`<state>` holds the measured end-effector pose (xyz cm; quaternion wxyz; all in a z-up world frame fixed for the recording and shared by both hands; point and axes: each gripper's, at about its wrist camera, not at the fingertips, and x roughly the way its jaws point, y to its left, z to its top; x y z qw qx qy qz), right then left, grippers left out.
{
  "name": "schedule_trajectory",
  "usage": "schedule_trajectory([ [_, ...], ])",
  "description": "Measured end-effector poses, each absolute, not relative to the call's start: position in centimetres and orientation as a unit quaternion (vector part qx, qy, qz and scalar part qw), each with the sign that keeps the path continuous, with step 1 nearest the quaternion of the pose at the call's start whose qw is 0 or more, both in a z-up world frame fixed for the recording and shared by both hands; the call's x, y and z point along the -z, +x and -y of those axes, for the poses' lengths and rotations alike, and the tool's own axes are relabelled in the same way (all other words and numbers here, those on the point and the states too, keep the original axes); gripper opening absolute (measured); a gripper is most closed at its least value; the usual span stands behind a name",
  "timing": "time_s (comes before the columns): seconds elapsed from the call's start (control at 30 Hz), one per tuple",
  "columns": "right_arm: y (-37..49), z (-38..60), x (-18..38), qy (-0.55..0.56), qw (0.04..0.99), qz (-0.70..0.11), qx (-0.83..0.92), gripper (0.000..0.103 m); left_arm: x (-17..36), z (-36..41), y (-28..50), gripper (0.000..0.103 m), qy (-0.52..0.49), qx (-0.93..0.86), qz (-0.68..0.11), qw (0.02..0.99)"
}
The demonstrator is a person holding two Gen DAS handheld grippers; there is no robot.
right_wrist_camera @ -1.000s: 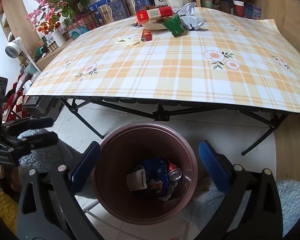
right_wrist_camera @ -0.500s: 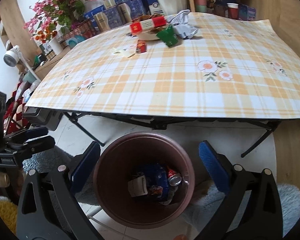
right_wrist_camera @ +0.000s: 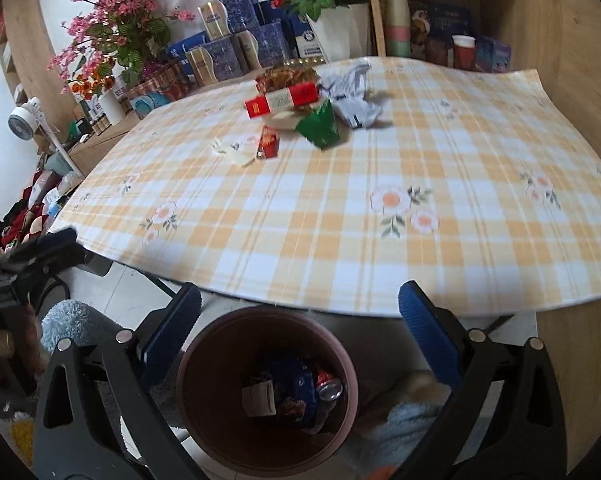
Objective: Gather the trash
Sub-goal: 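Move both tools back over the table toward the remaining trash, then grasp the red cigarette box with the left tool while the right tool grasps the crumpled white paper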
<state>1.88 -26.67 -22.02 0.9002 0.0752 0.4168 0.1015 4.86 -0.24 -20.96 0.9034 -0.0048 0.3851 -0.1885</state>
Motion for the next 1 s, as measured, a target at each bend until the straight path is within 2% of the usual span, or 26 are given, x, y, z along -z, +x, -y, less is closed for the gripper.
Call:
schedule_trajectory([
  [0.37, 6.3, 29.3, 21.5, 0.069, 0.905, -0.411, -0.086, 0.097, 18.0, 8.2, 15.0, 0.096, 0.118, 0.231, -0.328, 0.909],
  [0.43, 7.2, 29.9, 21.7, 0.066, 0.906, -0.411, -0.077, 0.097, 18.4, 10.2, 17.2, 0.088, 0.15, 0.239, -0.327, 0.902],
  [0.67, 9.0, 32.5, 22.7, 0.097, 0.902, -0.416, -0.062, 0.097, 21.5, 15.7, 22.6, 0.084, 0.254, 0.244, -0.332, 0.875],
  [0.87, 9.3, 33.9, 23.6, 0.112, 0.897, -0.423, -0.061, 0.097, 23.9, 17.3, 25.1, 0.082, 0.317, 0.237, -0.342, 0.852],
  [0.9, 9.3, 34.0, 23.8, 0.113, 0.896, -0.424, -0.061, 0.097, 24.1, 17.3, 25.4, 0.081, 0.317, 0.237, -0.347, 0.85],
  [0.97, 9.3, 34.2, 24.1, 0.115, 0.894, -0.428, -0.063, 0.097, 24.3, 17.2, 26.0, 0.071, 0.319, 0.236, -0.354, 0.847],
  [1.0, 9.4, 34.3, 24.2, 0.116, 0.894, -0.429, -0.063, 0.097, 24.3, 17.0, 26.2, 0.059, 0.315, 0.238, -0.36, 0.846],
])
